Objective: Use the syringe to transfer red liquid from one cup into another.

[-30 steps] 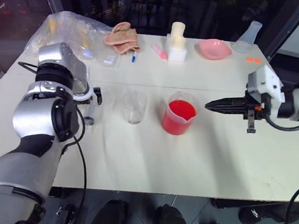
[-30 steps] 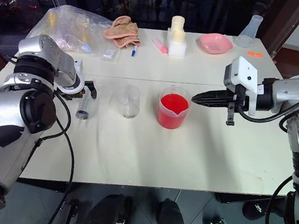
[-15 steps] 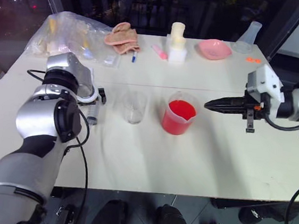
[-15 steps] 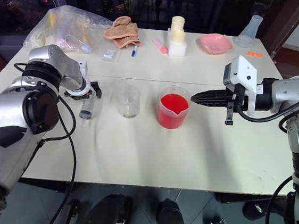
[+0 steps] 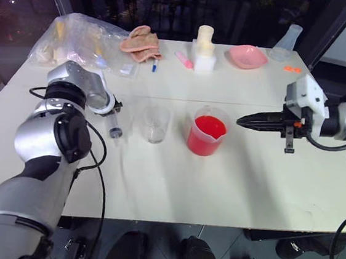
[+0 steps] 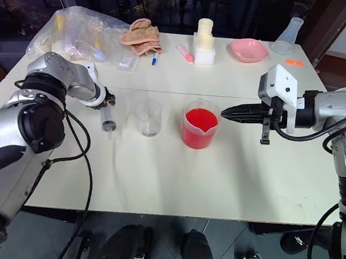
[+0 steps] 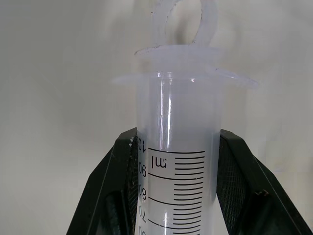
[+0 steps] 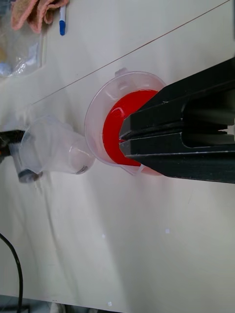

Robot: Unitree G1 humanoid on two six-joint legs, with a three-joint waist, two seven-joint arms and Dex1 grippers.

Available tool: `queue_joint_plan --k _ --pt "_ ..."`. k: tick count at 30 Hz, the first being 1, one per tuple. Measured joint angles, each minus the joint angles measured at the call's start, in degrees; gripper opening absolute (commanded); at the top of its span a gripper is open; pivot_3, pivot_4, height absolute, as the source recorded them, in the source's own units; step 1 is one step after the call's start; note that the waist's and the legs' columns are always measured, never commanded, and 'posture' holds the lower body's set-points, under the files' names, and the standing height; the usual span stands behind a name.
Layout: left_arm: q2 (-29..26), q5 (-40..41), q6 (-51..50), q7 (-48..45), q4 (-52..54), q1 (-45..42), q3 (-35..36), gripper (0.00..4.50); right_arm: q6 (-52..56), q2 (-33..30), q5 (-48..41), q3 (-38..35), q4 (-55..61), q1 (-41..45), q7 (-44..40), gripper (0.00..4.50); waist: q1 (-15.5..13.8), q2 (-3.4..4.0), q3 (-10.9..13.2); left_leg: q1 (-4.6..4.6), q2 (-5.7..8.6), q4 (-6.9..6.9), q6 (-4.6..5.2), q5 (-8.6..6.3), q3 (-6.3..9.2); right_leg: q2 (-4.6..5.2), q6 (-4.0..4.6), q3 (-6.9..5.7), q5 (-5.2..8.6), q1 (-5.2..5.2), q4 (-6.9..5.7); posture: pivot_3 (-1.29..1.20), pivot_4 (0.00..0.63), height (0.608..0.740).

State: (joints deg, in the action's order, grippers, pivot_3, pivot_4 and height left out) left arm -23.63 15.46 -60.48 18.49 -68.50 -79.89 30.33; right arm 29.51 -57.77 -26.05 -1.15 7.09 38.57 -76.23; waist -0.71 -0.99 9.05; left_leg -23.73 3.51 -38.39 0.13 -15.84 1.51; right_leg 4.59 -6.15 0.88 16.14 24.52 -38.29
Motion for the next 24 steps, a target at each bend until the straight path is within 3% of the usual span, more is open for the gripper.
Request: queue_joint_plan --k 5,10,13,18,24 --pt "-2.09 -1.69 3.75 -15.03 13.86 -0.71 -10.86 1.55 0.19 -0.1 -0.16 -1.71 1.7 -1.97 1.21 0.0 0.01 0.0 0.0 -0.16 0.0 -0.02 -0.01 0.0 0.0 0.0 0.0 0.0 0.0 0.1 0.04 0.0 0.15 0.74" --pt "-2.58 -2.19 10.22 -23.66 22.16 -3.54 -15.05 1.55 0.66 0.45 -0.63 -4.04 3.67 -4.21 4.89 0.0 -0.06 0.0 0.0 -0.17 0.0 -0.04 0.0 0.0 0.0 0.0 0.0 0.0 0.0 0.09 0.09 0.0 0.15 0.74" --pt "-0.11 -1.45 13.94 -29.91 24.7 -4.11 -17.08 1.55 0.82 1.45 -1.07 -6.2 4.55 -4.88 8.62 0.0 -0.12 0.0 0.0 -0.22 0.0 -0.17 0.0 0.0 0.03 -0.01 0.0 -0.03 0.0 0.04 0.08 0.0 0.15 0.74" --pt "7.36 3.95 20.9 -48.39 31.55 -3.96 -21.35 1.55 1.91 3.01 -1.77 -10.57 8.41 -10.17 15.33 0.0 -0.04 0.01 0.0 -0.63 0.0 -0.78 0.19 -0.11 0.05 0.0 -0.04 -0.08 -0.03 0.08 0.14 0.0 0.15 0.74" --pt "14.91 9.81 30.7 -58.17 31.05 -3.36 -19.39 1.55 6.99 4.29 -5.45 -20.45 12.99 -14.8 23.76 0.0 0.03 0.05 -0.03 -0.55 -0.05 -0.77 0.22 -0.11 -0.01 -0.05 -0.07 -0.02 -0.04 0.09 0.07 0.0 0.15 0.74"
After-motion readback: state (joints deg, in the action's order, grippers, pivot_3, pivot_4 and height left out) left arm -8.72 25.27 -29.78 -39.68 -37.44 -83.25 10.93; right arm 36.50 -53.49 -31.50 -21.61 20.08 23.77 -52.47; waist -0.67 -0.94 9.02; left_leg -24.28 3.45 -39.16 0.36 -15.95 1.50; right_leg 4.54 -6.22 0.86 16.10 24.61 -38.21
